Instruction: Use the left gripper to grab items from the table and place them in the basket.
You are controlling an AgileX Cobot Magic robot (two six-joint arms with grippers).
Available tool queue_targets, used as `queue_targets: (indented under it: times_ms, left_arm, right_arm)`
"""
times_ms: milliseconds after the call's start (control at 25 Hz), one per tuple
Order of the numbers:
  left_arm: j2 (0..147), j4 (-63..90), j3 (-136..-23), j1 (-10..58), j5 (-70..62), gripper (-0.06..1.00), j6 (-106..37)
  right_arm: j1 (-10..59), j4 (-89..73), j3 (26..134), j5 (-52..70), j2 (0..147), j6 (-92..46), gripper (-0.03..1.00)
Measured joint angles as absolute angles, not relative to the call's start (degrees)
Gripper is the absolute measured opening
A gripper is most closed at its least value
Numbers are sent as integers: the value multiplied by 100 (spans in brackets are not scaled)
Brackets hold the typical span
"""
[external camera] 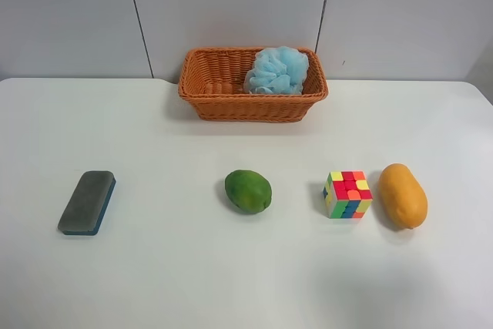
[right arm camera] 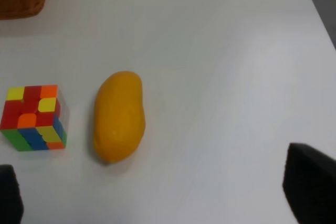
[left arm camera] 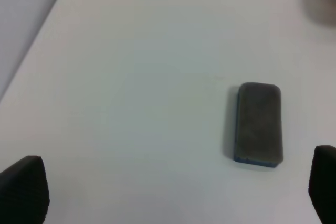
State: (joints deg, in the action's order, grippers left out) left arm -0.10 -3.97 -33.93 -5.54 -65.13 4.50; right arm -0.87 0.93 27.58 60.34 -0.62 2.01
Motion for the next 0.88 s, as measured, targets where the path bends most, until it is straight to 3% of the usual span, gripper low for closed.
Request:
queue_targets:
  times_ms: [200,880]
  left_arm:
    - [-32,-133,-2940,-554,-6177,99,450]
    - [-36,-115,-2924,-554,-6117,99,445]
  right_arm:
    - [-87,93,2758,6034,-62,201,99]
    - [-87,93,2758,6034,-62,201,99]
